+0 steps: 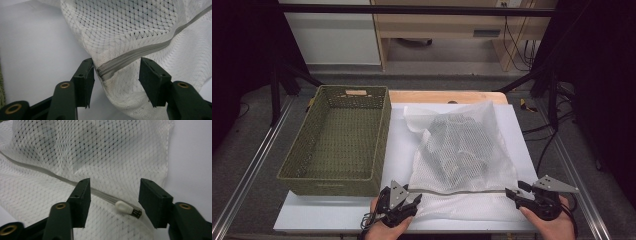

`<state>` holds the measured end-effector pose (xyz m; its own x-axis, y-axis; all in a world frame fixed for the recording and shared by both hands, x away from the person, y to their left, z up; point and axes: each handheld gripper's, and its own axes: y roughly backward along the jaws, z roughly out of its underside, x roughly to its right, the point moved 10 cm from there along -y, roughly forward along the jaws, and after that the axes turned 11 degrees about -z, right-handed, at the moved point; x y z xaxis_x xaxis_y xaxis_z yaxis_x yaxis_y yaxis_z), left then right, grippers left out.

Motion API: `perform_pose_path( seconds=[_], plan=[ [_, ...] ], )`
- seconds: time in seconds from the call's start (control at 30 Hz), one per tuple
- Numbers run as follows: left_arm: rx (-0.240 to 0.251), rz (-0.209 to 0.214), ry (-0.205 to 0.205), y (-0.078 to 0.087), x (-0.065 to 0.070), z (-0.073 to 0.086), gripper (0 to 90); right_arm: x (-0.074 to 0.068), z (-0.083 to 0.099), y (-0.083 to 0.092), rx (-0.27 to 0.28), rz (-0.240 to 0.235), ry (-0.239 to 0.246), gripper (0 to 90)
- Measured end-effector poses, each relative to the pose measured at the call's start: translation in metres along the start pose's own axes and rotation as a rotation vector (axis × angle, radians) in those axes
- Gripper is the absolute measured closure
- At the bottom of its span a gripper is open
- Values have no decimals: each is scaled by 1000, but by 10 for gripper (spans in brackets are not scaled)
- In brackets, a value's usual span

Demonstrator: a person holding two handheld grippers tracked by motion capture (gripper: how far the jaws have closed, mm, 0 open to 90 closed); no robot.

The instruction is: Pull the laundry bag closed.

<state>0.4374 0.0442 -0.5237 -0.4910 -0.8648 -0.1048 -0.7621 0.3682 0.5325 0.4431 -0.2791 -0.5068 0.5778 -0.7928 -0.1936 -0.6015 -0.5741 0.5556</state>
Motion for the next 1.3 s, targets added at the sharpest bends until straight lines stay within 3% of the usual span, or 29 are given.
perform_pose_path(
  seconds=[0.07,0.17,0.33,0.37,0.5,0.57,0.7,0.93,1.03,1.2,1.3],
  plan=[
    [12,1,0,1,0,-3,442,-1,-2,-1,5,4,13,351],
    [45,9,13,4,1,-12,339,-8,-10,-7,30,9,67,219],
    [76,20,16,7,4,-21,169,-17,-23,-12,65,26,92,111],
    [105,35,20,10,5,-27,144,-20,-29,-13,84,35,106,68],
    [157,53,28,15,6,-40,105,-22,-38,-11,123,47,121,67],
    [191,62,9,17,6,-49,84,-22,-44,-10,146,46,138,65],
    [270,85,-3,17,3,-75,55,-11,-60,-9,187,66,137,69],
    [331,127,-19,5,2,-96,40,6,-75,-14,201,103,122,108],
    [350,105,-30,-8,-8,-95,43,20,-75,-17,228,148,108,126],
    [365,99,-1,-11,-12,-80,45,24,-60,-18,274,143,93,180],
    [365,101,-8,-6,-9,-71,42,20,-48,-20,232,161,173,164]
  ],
)
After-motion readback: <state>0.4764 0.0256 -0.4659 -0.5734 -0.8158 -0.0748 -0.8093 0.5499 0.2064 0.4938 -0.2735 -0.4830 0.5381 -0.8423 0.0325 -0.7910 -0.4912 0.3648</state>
